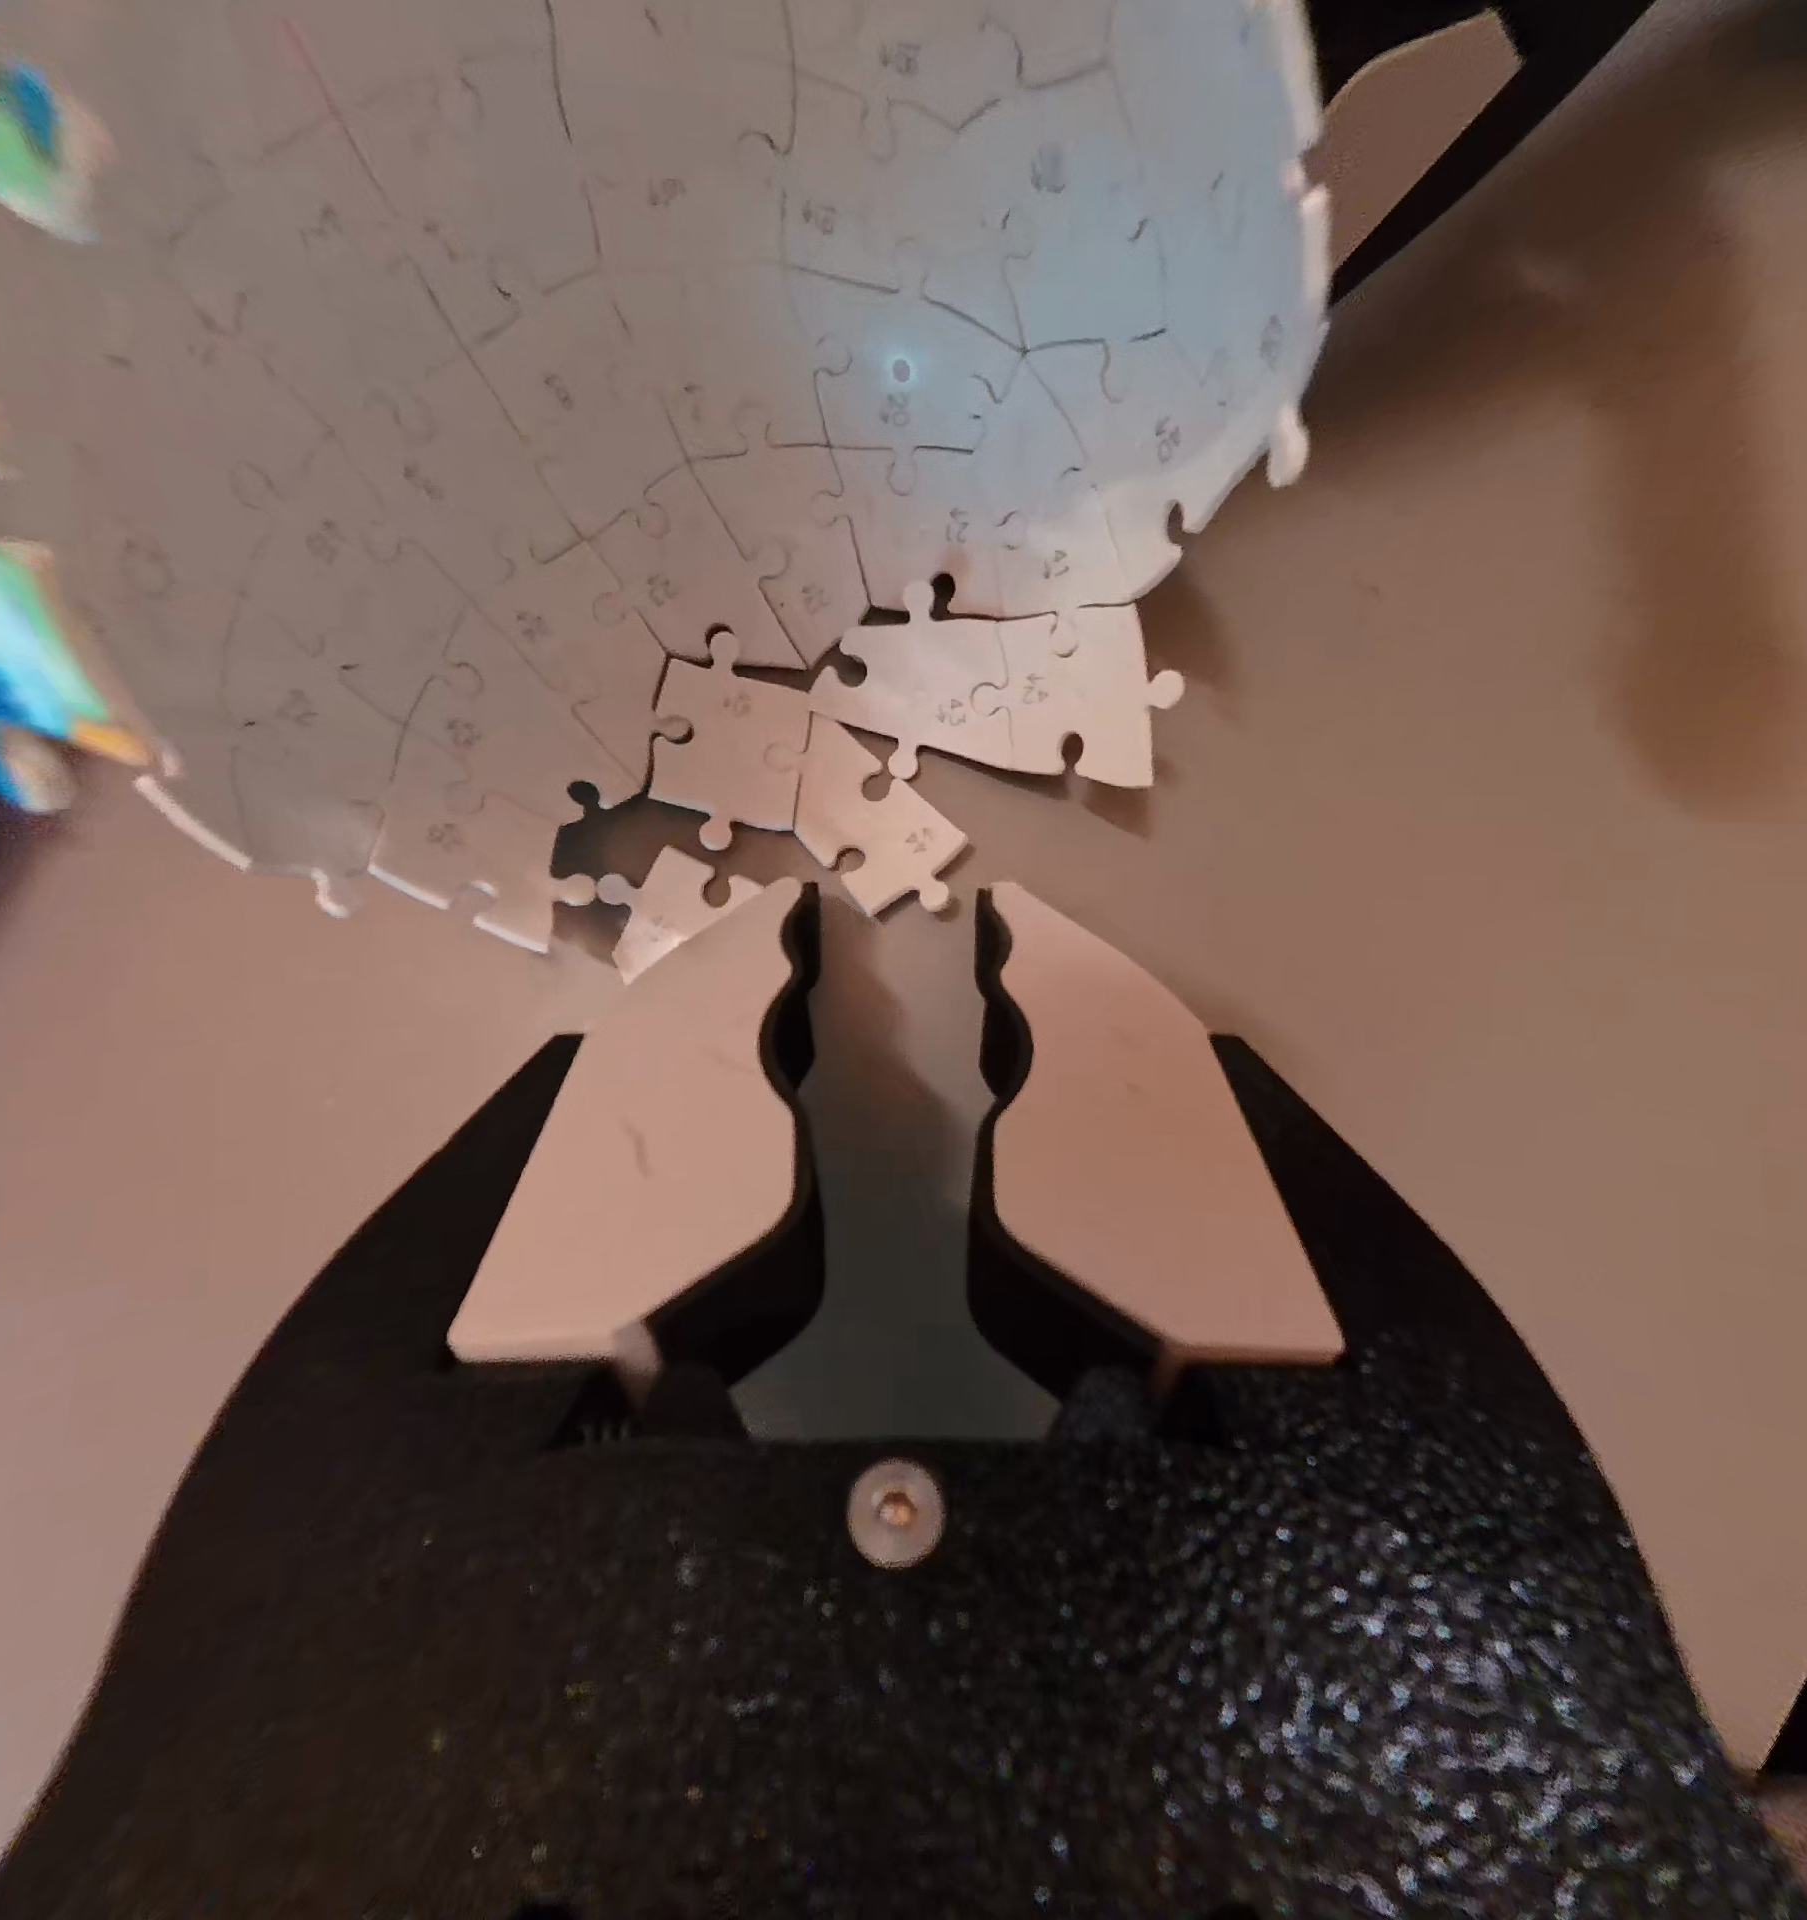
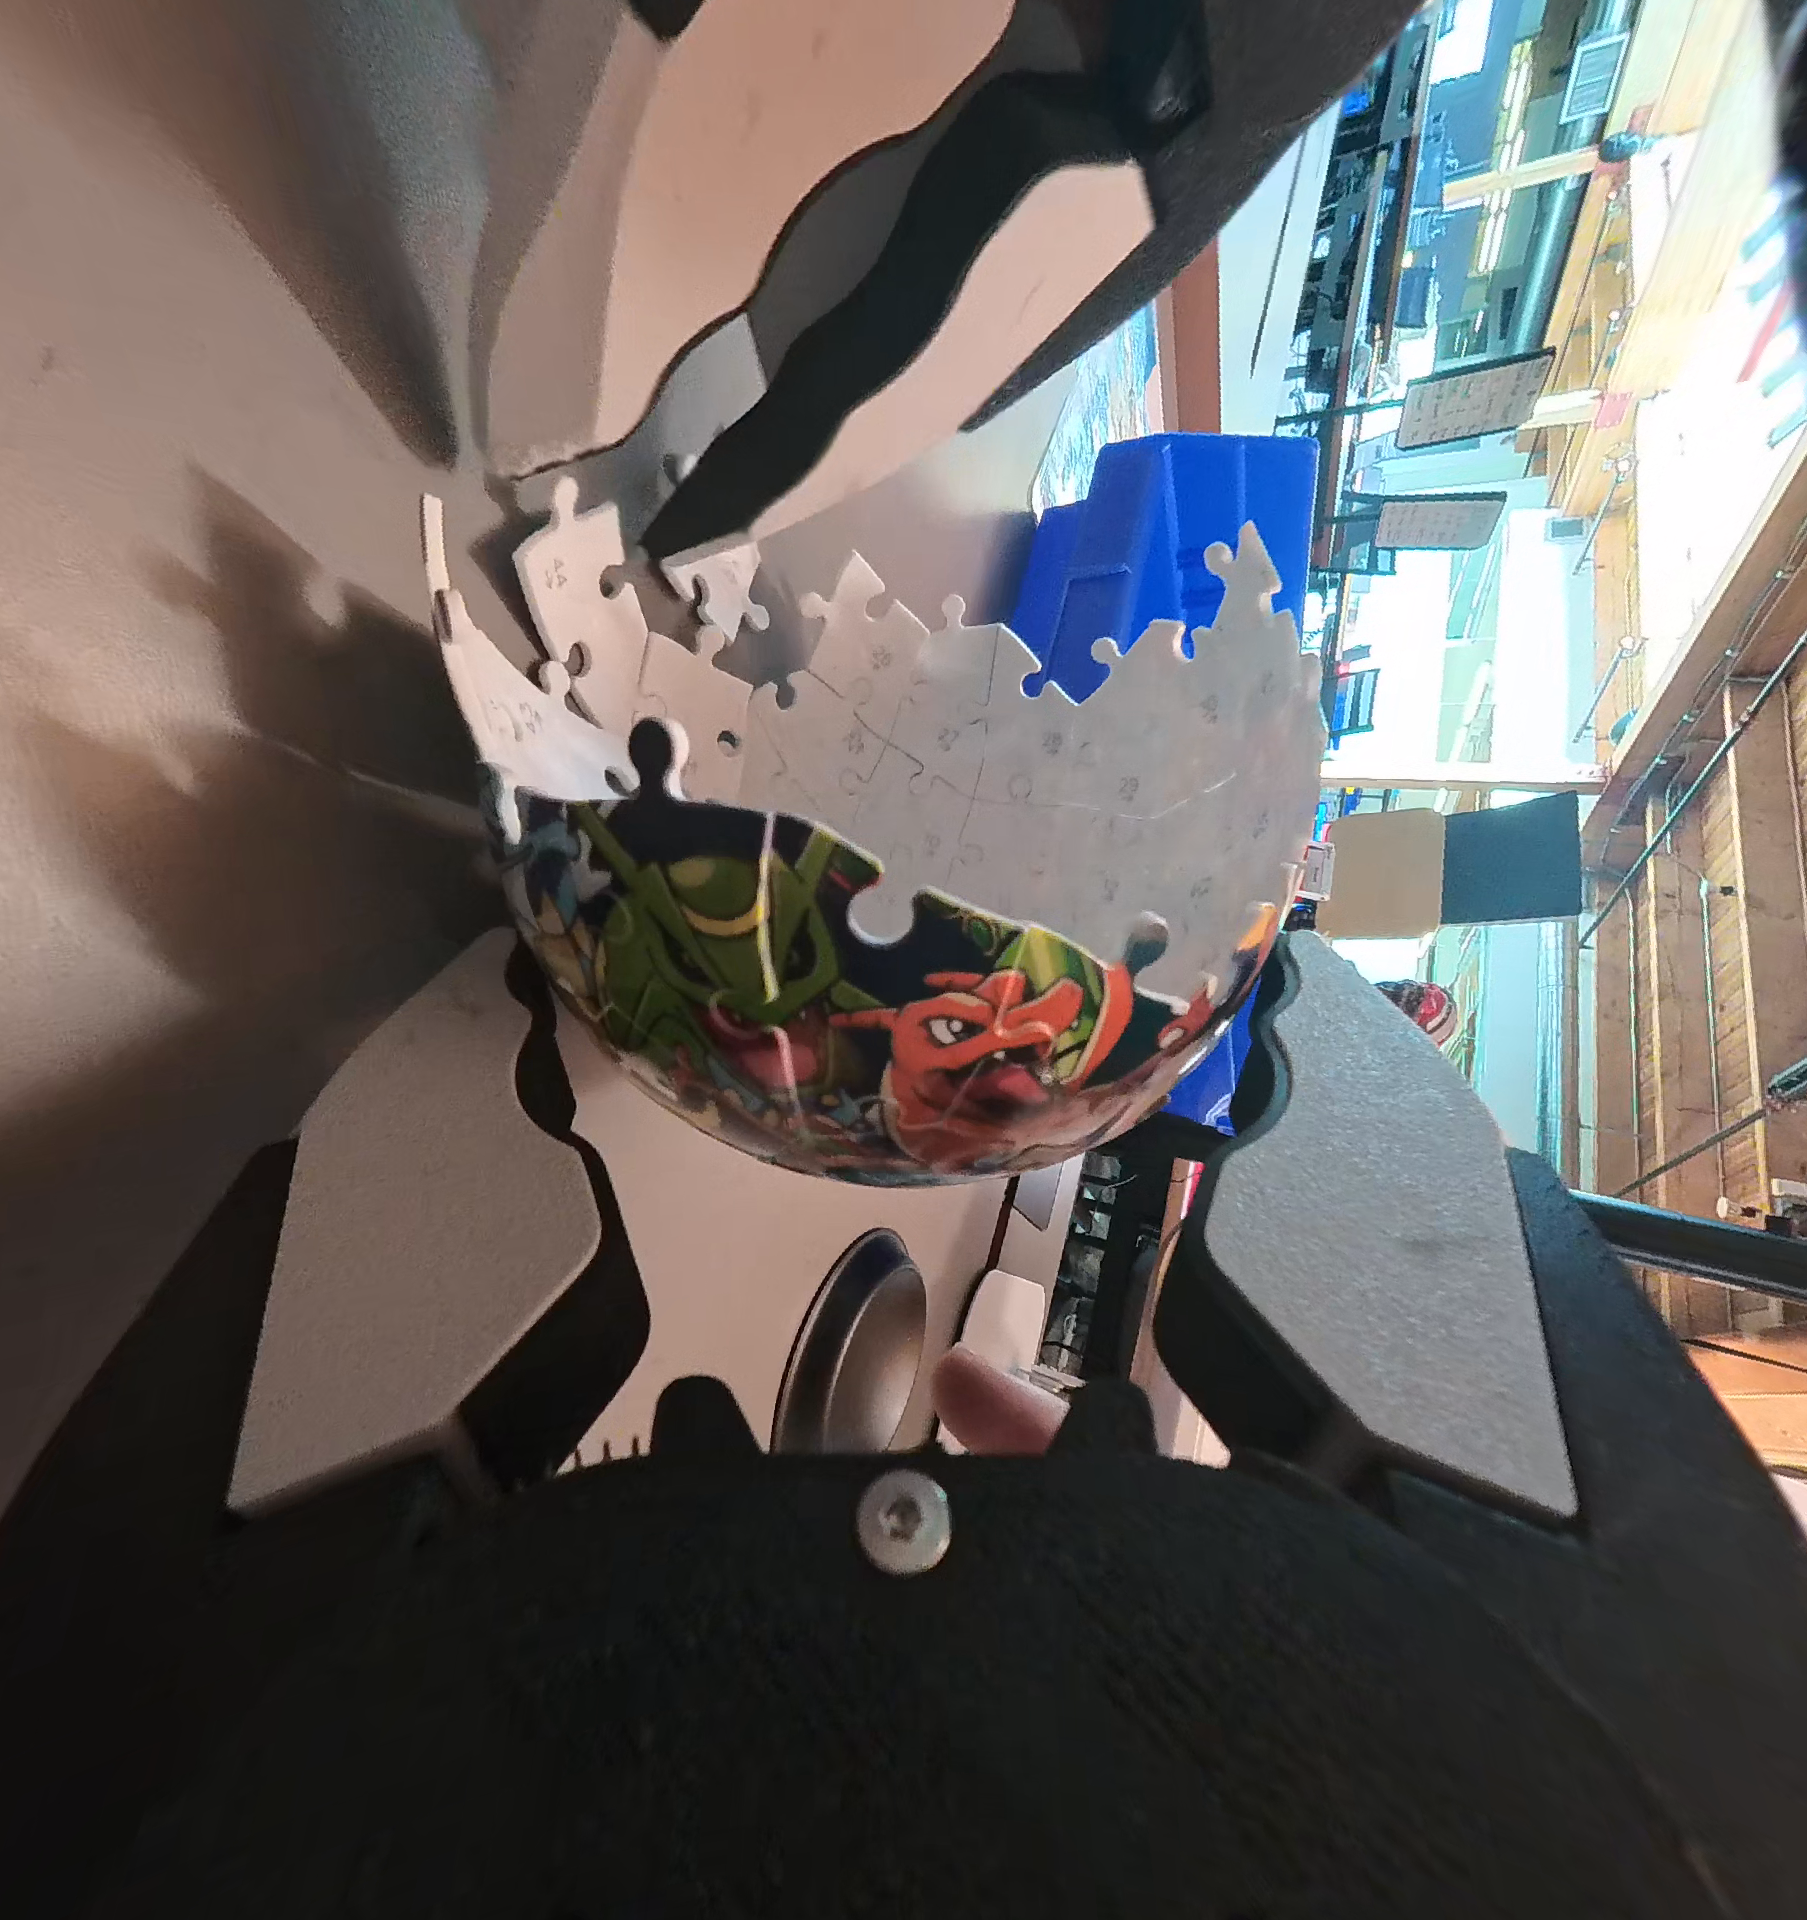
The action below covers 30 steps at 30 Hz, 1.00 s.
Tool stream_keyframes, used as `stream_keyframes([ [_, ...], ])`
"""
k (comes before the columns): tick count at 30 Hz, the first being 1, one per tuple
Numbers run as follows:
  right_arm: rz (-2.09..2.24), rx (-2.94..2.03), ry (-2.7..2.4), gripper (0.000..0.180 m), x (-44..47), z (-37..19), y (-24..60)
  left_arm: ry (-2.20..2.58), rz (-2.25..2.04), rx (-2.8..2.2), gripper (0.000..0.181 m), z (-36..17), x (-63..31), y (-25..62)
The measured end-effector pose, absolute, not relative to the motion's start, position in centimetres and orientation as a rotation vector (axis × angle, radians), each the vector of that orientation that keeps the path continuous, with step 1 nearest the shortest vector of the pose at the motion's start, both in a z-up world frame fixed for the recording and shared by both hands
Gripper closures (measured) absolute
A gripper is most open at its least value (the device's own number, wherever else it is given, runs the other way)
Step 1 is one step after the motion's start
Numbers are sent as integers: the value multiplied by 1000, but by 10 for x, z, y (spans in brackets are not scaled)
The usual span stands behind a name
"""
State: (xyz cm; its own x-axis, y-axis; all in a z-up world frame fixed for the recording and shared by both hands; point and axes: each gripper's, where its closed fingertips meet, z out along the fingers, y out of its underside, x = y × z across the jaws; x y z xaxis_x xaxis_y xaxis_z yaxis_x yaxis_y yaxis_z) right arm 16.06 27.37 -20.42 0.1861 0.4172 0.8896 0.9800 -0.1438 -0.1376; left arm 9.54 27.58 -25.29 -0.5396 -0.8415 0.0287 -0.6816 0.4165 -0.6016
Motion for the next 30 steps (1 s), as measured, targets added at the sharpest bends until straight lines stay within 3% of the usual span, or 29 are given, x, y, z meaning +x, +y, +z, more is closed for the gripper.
stream_keyframes([
  [7,-912,-1671,-1334,54,158,-204,275,2354,-918,-1097,157,-237,109,255],
  [12,-932,-1637,-1338,54,157,-204,273,2162,-881,-1114,170,-228,133,275],
  [15,-923,-1655,-1303,54,160,-204,273,2125,-834,-1222,167,-231,134,286],
  [19,-960,-1648,-1277,55,160,-203,271,2192,-732,-1245,141,-224,107,299],
  [24,-1000,-1638,-1281,55,157,-203,267,1837,-841,-1532,89,-213,124,343],
  [30,-1071,-1626,-1338,55,153,-203,268,1926,-847,-1656,83,-243,134,320],
])
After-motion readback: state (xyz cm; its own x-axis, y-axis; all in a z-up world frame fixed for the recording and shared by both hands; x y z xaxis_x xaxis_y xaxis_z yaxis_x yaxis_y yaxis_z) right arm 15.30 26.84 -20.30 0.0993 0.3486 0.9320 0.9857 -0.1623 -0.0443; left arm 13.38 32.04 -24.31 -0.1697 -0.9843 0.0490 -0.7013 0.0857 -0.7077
